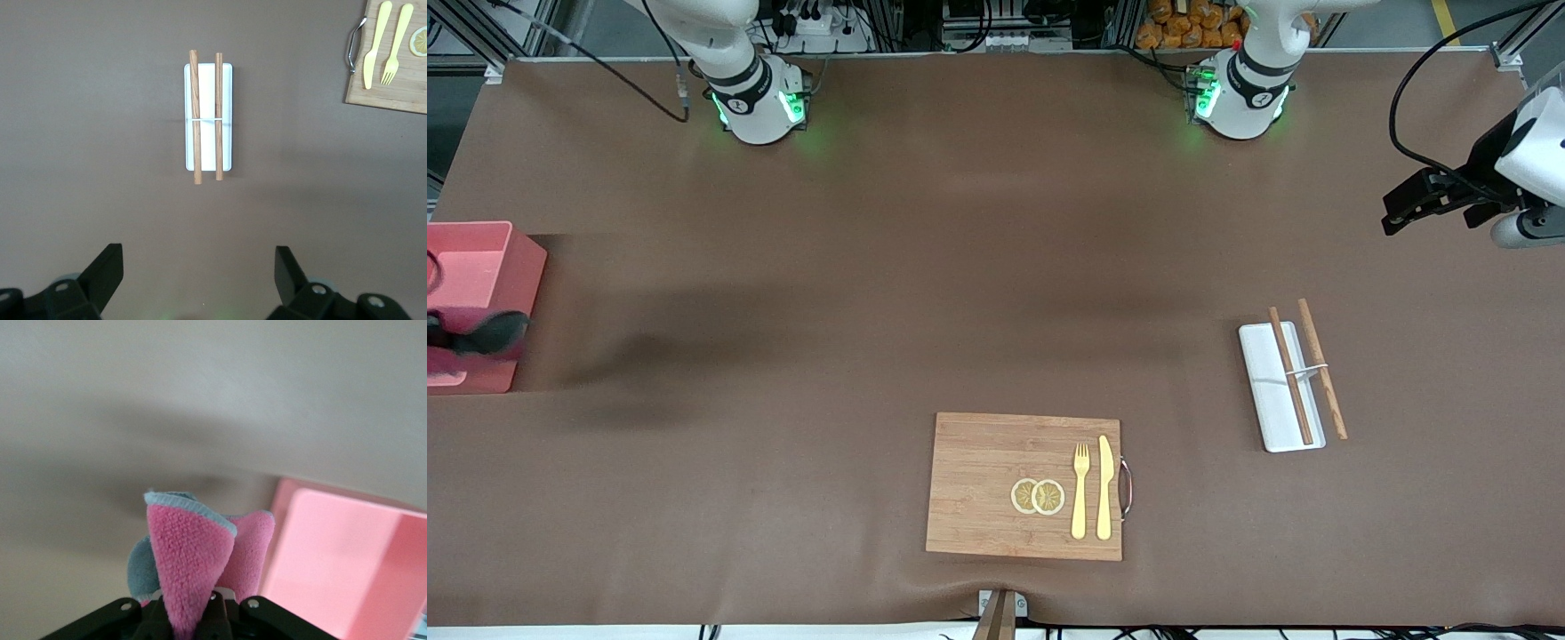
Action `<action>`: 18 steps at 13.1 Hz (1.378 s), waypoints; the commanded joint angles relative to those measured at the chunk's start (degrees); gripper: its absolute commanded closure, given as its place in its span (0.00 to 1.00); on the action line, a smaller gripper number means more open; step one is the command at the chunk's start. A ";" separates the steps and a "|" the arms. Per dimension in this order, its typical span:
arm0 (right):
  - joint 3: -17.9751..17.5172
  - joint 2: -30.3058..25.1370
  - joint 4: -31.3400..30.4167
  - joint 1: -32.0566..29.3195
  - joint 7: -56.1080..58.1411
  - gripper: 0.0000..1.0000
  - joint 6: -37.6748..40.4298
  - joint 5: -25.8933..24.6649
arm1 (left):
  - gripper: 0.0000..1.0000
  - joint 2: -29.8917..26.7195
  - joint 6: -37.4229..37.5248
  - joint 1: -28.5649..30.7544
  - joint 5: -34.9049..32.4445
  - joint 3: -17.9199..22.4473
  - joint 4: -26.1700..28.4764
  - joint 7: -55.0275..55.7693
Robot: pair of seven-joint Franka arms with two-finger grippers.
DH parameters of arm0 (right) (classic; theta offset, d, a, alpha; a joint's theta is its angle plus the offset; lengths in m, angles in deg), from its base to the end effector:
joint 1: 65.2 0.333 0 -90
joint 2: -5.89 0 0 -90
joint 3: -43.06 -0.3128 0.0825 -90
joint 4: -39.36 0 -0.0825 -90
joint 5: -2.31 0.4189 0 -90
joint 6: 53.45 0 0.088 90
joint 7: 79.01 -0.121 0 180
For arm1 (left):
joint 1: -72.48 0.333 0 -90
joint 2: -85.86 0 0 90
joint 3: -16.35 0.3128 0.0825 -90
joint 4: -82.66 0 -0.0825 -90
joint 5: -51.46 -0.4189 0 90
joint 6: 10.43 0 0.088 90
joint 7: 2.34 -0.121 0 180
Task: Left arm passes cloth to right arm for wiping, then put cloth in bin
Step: 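Carry the cloth into the pink bin with the right gripper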
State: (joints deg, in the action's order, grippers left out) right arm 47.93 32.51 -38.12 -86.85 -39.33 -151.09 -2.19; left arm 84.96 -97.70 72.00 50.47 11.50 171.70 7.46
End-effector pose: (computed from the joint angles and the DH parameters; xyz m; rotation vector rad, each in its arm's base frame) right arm 0.6396 -0.3176 0.4251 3.0715 0.3880 -0.2423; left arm 0.5774 -0.0521 0.6208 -3.1187 -0.1228 0.0198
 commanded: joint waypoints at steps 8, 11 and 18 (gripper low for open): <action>-1.79 10.37 -0.30 -18.77 18.68 1.00 -16.95 -3.32 | 0.00 -0.76 0.70 -0.04 -0.86 0.02 0.25 -0.22; -1.88 13.89 -0.48 -19.05 17.71 0.27 -20.56 -2.01 | 0.00 -0.68 0.61 0.04 -0.86 0.10 0.25 -0.40; -2.06 9.97 -0.21 -18.00 17.45 0.00 -18.30 3.10 | 0.00 -0.24 0.44 0.13 -0.86 0.10 0.25 -0.49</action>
State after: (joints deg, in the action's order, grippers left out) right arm 46.78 46.80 -38.31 -105.18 -21.38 -172.58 0.27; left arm 84.97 -97.67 72.13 50.47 11.62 171.85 7.46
